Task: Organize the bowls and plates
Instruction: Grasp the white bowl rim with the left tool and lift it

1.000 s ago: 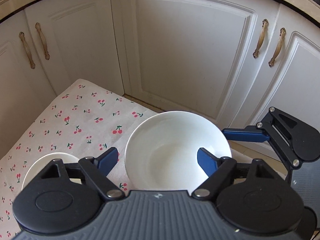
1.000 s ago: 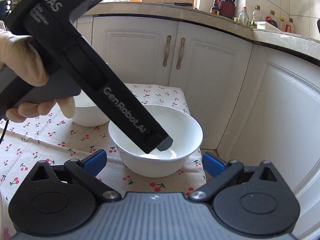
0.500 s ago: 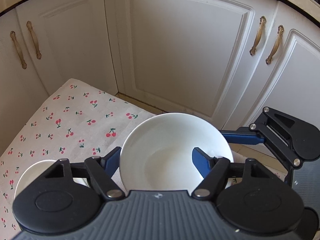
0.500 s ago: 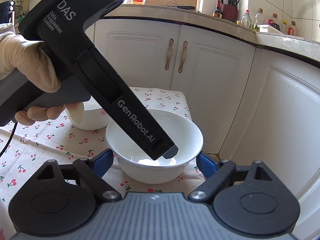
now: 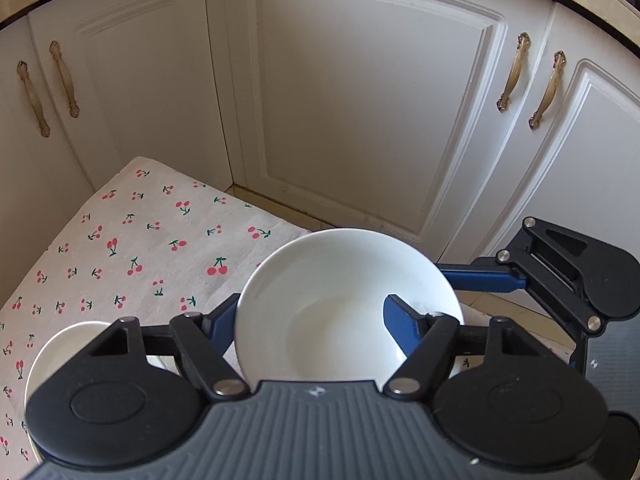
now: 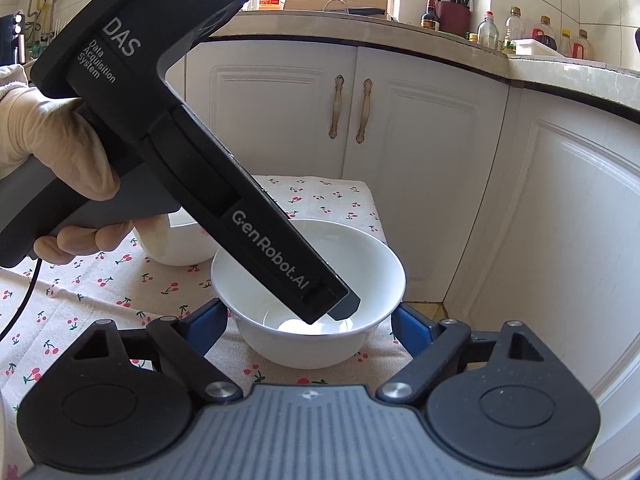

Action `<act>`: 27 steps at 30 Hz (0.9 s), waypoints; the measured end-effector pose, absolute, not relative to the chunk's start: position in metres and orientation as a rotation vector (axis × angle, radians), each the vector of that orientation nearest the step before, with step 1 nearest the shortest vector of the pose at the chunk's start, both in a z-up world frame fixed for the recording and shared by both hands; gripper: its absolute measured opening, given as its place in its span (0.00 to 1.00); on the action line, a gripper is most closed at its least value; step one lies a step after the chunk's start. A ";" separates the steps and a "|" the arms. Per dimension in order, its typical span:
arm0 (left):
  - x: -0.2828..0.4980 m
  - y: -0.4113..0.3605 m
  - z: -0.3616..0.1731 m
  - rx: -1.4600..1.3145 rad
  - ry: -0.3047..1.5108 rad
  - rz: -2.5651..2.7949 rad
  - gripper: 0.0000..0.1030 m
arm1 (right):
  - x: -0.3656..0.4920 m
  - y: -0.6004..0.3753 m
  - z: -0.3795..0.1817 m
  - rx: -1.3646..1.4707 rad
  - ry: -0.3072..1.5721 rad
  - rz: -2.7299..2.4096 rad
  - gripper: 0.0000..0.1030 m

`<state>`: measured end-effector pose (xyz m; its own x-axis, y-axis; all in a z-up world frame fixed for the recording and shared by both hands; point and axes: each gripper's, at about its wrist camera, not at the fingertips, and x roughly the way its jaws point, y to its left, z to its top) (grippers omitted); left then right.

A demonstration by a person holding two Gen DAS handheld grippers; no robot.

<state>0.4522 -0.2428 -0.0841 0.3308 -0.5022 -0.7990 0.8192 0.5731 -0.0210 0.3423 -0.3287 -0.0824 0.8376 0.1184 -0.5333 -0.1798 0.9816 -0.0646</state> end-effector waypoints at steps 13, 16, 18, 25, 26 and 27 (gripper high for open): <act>0.417 -0.227 -0.055 0.414 0.826 -0.885 0.72 | 0.315 -0.318 -0.052 -0.130 0.532 0.183 0.89; 0.405 -0.219 -0.041 0.414 0.808 -0.877 0.72 | 0.303 -0.313 -0.042 -0.133 0.520 0.194 0.89; 0.396 -0.213 -0.031 0.409 0.799 -0.869 0.72 | 0.293 -0.309 -0.035 -0.140 0.509 0.202 0.89; 0.355 -0.191 0.000 0.399 0.758 -0.841 0.72 | 0.259 -0.297 -0.017 -0.145 0.497 0.238 0.89; 0.348 -0.187 0.003 0.397 0.755 -0.835 0.72 | 0.254 -0.295 -0.015 -0.146 0.496 0.244 0.89; 0.343 -0.184 0.006 0.393 0.753 -0.829 0.72 | 0.249 -0.293 -0.012 -0.147 0.495 0.251 0.89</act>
<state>0.3426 -0.1844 0.0058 0.4430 -0.5167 -0.7326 0.7792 0.6261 0.0296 0.2490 -0.2933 -0.0121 0.8502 0.2022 -0.4861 -0.2731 0.9587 -0.0789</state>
